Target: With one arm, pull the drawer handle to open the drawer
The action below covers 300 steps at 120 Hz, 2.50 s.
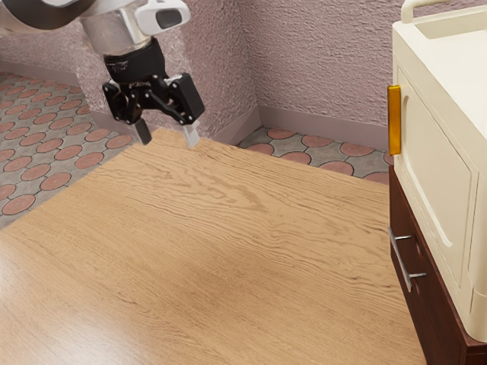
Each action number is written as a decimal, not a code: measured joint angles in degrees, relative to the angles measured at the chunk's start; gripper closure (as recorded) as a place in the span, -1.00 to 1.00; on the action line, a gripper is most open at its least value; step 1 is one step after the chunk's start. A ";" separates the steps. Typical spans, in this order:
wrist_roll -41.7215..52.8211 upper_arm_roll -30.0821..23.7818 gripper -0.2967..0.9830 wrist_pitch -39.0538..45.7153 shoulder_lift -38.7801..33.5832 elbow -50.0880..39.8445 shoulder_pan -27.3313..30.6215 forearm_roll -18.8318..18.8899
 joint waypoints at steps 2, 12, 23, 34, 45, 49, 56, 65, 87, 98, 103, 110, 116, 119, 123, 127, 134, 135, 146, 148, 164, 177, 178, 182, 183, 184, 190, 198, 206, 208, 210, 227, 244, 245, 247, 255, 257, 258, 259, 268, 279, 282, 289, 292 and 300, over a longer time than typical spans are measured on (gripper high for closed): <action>-0.39 -0.05 -0.54 0.00 0.08 -0.33 -0.18 -0.50; -2.56 -0.19 -0.54 1.42 0.62 -5.58 -0.63 -2.08; -5.80 -0.16 -0.54 3.75 0.76 -11.89 -1.58 -2.66; -9.68 -0.10 -0.54 5.34 0.24 -14.81 -4.78 -1.86; -13.62 0.04 -0.54 6.41 -1.92 -17.12 -7.62 -1.22; -15.02 0.14 -0.54 6.77 -3.03 -18.43 -8.28 -1.04; -17.60 0.14 -0.54 7.69 -4.66 -20.75 -9.06 -0.53; -21.32 0.23 -0.54 9.61 -6.44 -24.08 -10.17 0.67; -29.84 0.04 -0.54 13.06 -6.97 -25.91 -11.74 2.03; -33.25 0.01 -0.54 14.66 -7.19 -26.16 -12.67 2.25; -34.64 0.00 -0.54 15.32 -7.32 -26.31 -13.35 2.31; -36.43 0.06 -0.54 16.38 -8.06 -27.39 -14.73 2.34; -37.82 0.09 -0.54 17.33 -8.30 -28.05 -16.20 2.33; -38.47 0.10 -0.54 17.74 -8.37 -28.22 -16.96 2.25; -39.28 0.10 -0.54 18.20 -8.44 -28.34 -17.90 2.13; -40.03 0.12 -0.54 18.60 -8.49 -28.38 -18.68 2.03; -41.25 0.12 -0.54 19.18 -8.49 -28.42 -19.49 1.89; -41.42 0.12 -0.54 19.25 -8.47 -28.41 -19.54 1.88; -43.07 0.11 -0.54 20.01 -8.30 -28.35 -19.35 1.75; -43.34 0.11 -0.54 20.13 -8.23 -28.27 -19.21 1.73; -45.24 0.03 -0.54 22.23 -7.65 -28.29 -17.99 1.22; -46.49 -0.03 -0.54 25.08 -7.68 -29.35 -17.86 0.14; -46.57 -0.03 -0.54 25.35 -7.69 -29.50 -17.90 0.04; -46.90 -0.01 -0.54 26.45 -7.74 -30.18 -18.16 -0.37; -46.98 -0.01 -0.54 26.76 -7.76 -30.41 -18.23 -0.47; -47.06 0.00 -0.54 27.06 -7.79 -30.63 -18.31 -0.58; -47.50 -0.03 -0.54 28.88 -7.93 -31.72 -18.81 -1.18; -47.93 -0.03 -0.54 31.37 -8.00 -33.04 -19.58 -2.14; -48.31 -0.05 -0.54 33.82 -8.04 -34.18 -20.22 -3.00; -48.40 -0.06 -0.54 34.46 -8.06 -34.53 -20.36 -3.16; -48.48 -0.06 -0.54 35.05 -8.07 -34.81 -20.49 -3.31; -48.92 -0.07 -0.54 40.15 -8.24 -37.52 -21.19 -4.11; -48.77 -0.13 -0.54 45.39 -8.28 -39.57 -21.09 -5.34; -48.76 -0.13 -0.54 45.66 -8.27 -39.59 -21.10 -5.38; -48.74 -0.14 -0.54 46.17 -8.25 -39.64 -21.13 -5.46; -48.67 -0.15 -0.54 48.06 -8.16 -39.82 -21.36 -5.93; -48.65 -0.15 -0.54 48.48 -8.15 -39.86 -21.43 -6.03; -48.64 -0.15 -0.54 48.70 -8.14 -39.89 -21.47 -6.07; -48.63 -0.15 -0.54 48.92 -8.14 -39.95 -21.51 -6.11; -48.56 -0.22 -0.54 50.70 -8.12 -40.39 -21.83 -6.43; -48.35 -0.47 -0.54 52.61 -7.87 -40.58 -22.21 -6.65; -48.28 -0.51 -0.54 53.09 -7.79 -40.60 -22.37 -6.69; -48.13 -0.57 -0.54 54.09 -7.53 -40.73 -22.82 -6.75; -48.05 -0.58 -0.54 54.52 -7.36 -40.89 -23.02 -6.77; -47.80 -0.59 -0.54 55.52 -7.04 -41.36 -23.48 -6.88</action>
